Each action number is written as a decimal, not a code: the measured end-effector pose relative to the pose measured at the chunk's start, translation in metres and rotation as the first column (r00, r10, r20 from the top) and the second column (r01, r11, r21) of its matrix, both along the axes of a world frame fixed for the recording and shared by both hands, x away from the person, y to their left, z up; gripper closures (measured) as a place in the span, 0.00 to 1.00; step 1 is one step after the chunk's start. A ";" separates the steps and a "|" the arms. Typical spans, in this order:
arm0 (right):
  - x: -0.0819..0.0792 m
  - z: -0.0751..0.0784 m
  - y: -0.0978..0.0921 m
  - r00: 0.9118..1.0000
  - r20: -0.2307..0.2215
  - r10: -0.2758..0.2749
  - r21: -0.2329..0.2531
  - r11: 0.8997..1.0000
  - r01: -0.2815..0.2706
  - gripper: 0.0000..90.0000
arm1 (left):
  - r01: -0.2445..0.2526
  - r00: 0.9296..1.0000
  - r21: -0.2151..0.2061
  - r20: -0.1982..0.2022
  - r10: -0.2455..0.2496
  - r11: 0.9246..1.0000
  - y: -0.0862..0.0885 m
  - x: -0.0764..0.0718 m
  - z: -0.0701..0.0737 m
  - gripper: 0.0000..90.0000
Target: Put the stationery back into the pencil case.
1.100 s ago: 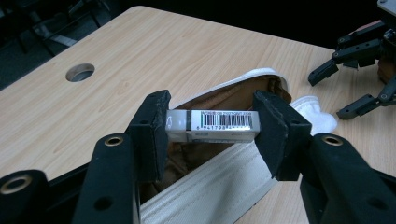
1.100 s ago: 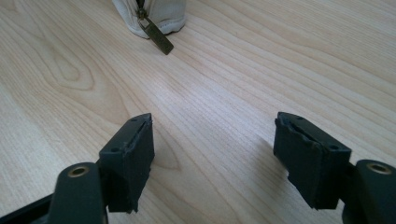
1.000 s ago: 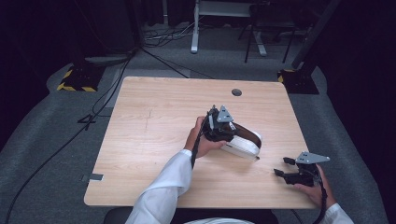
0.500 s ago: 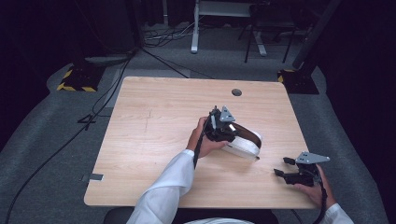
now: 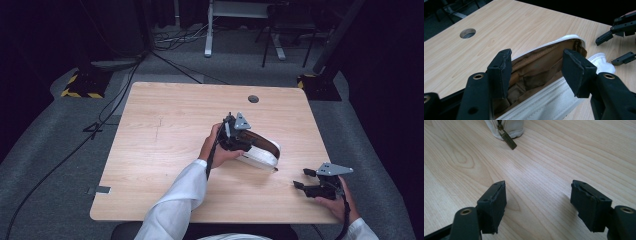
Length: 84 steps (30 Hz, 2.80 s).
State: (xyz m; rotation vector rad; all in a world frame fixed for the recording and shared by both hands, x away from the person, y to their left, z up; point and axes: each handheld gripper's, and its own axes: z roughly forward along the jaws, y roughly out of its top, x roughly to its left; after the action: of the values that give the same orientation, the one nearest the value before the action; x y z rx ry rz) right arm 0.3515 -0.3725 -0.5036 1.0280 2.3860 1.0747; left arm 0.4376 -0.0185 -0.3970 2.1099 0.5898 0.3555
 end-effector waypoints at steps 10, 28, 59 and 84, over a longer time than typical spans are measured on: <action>0.000 0.000 0.000 1.000 0.000 0.000 0.000 1.000 0.000 0.33 | -0.029 0.999 0.018 0.019 0.028 0.999 0.009 -0.003 0.006 0.39; 0.000 0.000 0.000 1.000 0.000 0.000 0.000 1.000 0.000 0.33 | -0.047 0.998 0.083 0.053 0.043 0.995 0.034 -0.014 0.014 0.33; 0.000 0.000 0.000 1.000 0.000 0.000 0.000 1.000 0.000 0.33 | -0.119 0.992 0.219 0.066 0.107 0.968 0.108 -0.042 -0.008 0.26; 0.000 0.000 0.000 1.000 0.000 0.000 0.000 1.000 0.000 0.33 | -0.159 0.987 0.328 0.031 0.157 0.931 0.176 -0.066 -0.047 0.18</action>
State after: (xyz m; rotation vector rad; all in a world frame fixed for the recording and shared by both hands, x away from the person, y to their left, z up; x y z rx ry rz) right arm 0.3516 -0.3725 -0.5036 1.0283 2.3858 1.0746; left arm 0.3715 0.1574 -0.4443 2.3860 0.7422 0.5848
